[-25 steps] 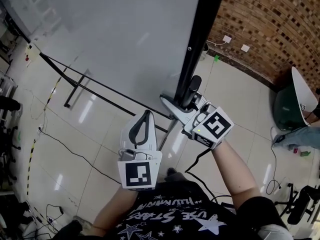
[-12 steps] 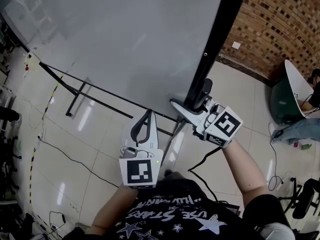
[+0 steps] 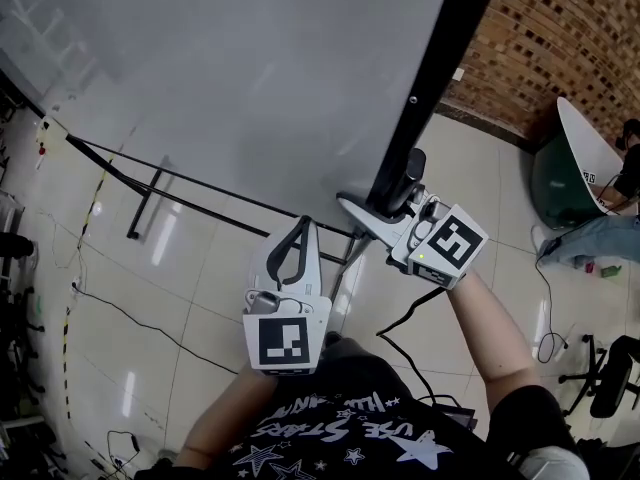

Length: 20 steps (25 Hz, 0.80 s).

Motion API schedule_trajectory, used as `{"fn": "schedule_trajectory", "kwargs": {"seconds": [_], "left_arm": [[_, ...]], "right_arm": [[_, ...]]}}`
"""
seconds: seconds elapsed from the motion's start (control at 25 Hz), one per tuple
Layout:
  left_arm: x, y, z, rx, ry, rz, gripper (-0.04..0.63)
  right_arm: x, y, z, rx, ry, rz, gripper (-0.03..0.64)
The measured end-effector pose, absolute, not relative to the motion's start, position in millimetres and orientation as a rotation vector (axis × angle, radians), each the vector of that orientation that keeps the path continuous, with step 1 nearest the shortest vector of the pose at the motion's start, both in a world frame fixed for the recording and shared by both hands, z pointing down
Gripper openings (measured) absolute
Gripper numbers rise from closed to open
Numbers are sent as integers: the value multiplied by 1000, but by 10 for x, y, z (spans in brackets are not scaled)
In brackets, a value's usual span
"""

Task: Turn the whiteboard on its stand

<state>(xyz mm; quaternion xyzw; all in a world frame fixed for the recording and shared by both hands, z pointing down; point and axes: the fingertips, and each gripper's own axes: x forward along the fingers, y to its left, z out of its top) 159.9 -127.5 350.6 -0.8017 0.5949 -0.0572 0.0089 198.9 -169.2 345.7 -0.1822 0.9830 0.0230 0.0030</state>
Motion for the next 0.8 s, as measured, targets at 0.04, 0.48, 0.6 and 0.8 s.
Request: {"fn": "schedule_trajectory", "kwargs": {"seconds": [0.04,0.48,0.6,0.8], "left_arm": [[1625,-1270,3506,-2506,1857,-180,6],[1770,-1204,3491,-2506,1846,-172,5],[1785,-1183,3469,-2502,1850,-155,6],[1836,-1114,3434,-2505,1832,-135,6]], "right_arm": [[1988,-1688,3476,-601,3097,101,107],[2542,-1609,3513,-1198,2819,212,276],[2743,-1495,3458,-1351,2726,273,275],[2836,-1217,3337,-1504,2630,389,178]]}}
